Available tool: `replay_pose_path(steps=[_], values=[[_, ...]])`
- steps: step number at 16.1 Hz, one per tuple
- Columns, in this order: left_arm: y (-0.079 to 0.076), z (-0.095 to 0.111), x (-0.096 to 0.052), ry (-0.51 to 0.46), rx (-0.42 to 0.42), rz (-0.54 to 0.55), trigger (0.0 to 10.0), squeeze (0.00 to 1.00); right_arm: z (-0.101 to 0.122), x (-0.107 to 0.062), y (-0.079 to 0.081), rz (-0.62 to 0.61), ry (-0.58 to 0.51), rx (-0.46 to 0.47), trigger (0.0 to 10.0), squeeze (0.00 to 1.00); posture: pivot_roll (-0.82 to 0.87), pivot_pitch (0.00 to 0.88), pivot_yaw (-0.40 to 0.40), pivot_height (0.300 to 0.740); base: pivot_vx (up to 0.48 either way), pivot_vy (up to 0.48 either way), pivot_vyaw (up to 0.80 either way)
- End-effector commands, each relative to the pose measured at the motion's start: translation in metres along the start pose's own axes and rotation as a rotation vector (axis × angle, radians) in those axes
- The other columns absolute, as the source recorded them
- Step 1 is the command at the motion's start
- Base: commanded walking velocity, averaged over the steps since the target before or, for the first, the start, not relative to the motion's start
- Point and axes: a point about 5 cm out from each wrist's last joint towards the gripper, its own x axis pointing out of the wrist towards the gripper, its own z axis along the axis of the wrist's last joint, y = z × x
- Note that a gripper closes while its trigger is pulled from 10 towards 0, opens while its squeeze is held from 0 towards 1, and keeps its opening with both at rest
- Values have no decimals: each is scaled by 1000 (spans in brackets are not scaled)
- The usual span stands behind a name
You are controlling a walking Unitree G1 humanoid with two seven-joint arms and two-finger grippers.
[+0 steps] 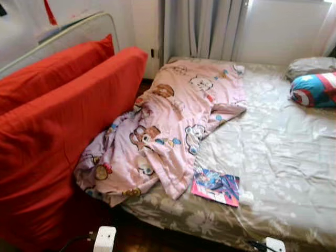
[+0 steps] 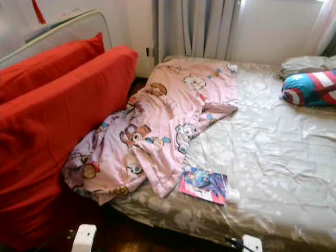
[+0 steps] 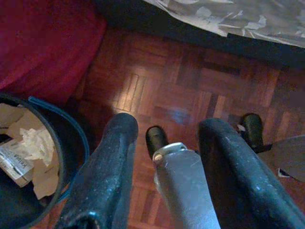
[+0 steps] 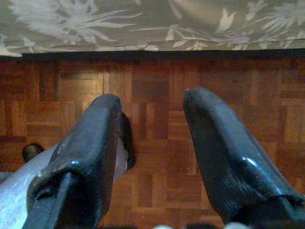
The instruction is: Clean up the room
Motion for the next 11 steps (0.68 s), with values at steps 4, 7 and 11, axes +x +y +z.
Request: replay_pose_path(steps=[4, 7, 11], values=[[1, -1, 0, -1, -9, 6, 10000, 0, 3, 0, 0, 0, -24, 12, 10000, 0, -37, 18, -6, 740, 0, -225, -197], [1, -1, 0, -3, -9, 8, 10000, 0, 2, 0, -1, 2, -23, 10, 10000, 0, -35, 19, -7, 740, 0, 0, 0], [2, 4, 0, -32, -12, 4, 10000, 0, 2, -1, -2, 7, -25, 8, 10000, 0, -36, 20, -8, 740, 0, 0, 0]])
